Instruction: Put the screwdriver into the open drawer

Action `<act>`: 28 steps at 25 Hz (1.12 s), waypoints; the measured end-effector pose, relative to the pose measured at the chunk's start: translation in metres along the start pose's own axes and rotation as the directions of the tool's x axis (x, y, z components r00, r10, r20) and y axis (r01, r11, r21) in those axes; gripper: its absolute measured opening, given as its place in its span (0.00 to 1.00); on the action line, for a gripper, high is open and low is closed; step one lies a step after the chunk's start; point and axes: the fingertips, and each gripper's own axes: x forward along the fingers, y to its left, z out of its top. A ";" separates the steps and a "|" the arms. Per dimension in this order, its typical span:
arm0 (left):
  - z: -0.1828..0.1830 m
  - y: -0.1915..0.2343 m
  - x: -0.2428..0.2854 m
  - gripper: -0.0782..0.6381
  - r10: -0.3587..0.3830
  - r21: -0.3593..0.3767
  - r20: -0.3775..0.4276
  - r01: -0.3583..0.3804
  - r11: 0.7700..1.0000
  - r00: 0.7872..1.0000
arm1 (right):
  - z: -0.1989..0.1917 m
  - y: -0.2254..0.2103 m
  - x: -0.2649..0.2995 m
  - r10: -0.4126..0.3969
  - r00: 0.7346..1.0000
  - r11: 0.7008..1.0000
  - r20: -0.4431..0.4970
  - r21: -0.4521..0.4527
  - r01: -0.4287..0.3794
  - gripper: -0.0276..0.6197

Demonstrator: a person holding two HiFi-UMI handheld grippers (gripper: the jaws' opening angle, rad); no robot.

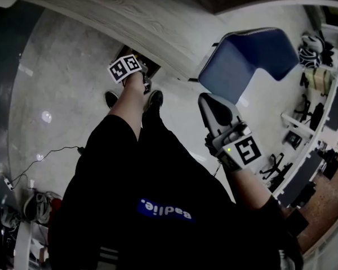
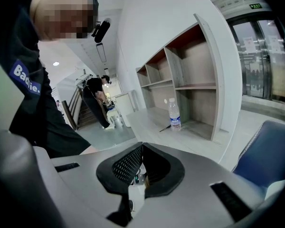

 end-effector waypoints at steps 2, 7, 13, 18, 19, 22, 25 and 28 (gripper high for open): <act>0.000 0.000 -0.005 0.29 0.005 0.010 0.004 -0.005 1.000 1.000 | 0.002 0.001 -0.002 0.005 1.000 1.000 0.007 -0.002 -0.005 0.09; 0.005 0.003 -0.021 0.29 0.014 0.032 0.023 -0.015 0.999 1.000 | 0.010 0.005 -0.001 0.019 0.999 1.000 0.031 -0.006 -0.019 0.09; -0.001 -0.016 -0.057 0.28 -0.001 0.076 0.048 -0.002 0.997 0.999 | 0.028 0.015 -0.018 0.050 0.996 0.999 0.075 -0.019 -0.049 0.09; 0.009 -0.014 -0.070 0.27 -0.022 0.126 0.060 0.014 0.992 0.998 | 0.033 0.015 0.001 0.070 0.991 0.997 0.110 -0.033 -0.067 0.09; 0.008 -0.017 -0.076 0.27 -0.027 0.135 0.063 0.018 0.991 0.998 | 0.037 0.016 0.000 0.074 0.990 0.997 0.118 -0.036 -0.071 0.09; -0.001 -0.036 -0.102 0.27 -0.050 0.159 0.073 0.038 0.987 0.996 | 0.052 0.022 -0.015 0.090 0.986 0.995 0.143 -0.048 -0.084 0.09; -0.003 -0.050 -0.119 0.27 -0.081 0.205 0.069 0.066 0.977 0.994 | 0.060 0.026 -0.015 0.104 0.981 0.994 0.162 -0.060 -0.095 0.09; -0.004 -0.065 -0.136 0.27 -0.111 0.299 0.049 0.091 0.950 0.993 | 0.064 0.029 -0.011 0.113 0.978 0.992 0.175 -0.070 -0.102 0.09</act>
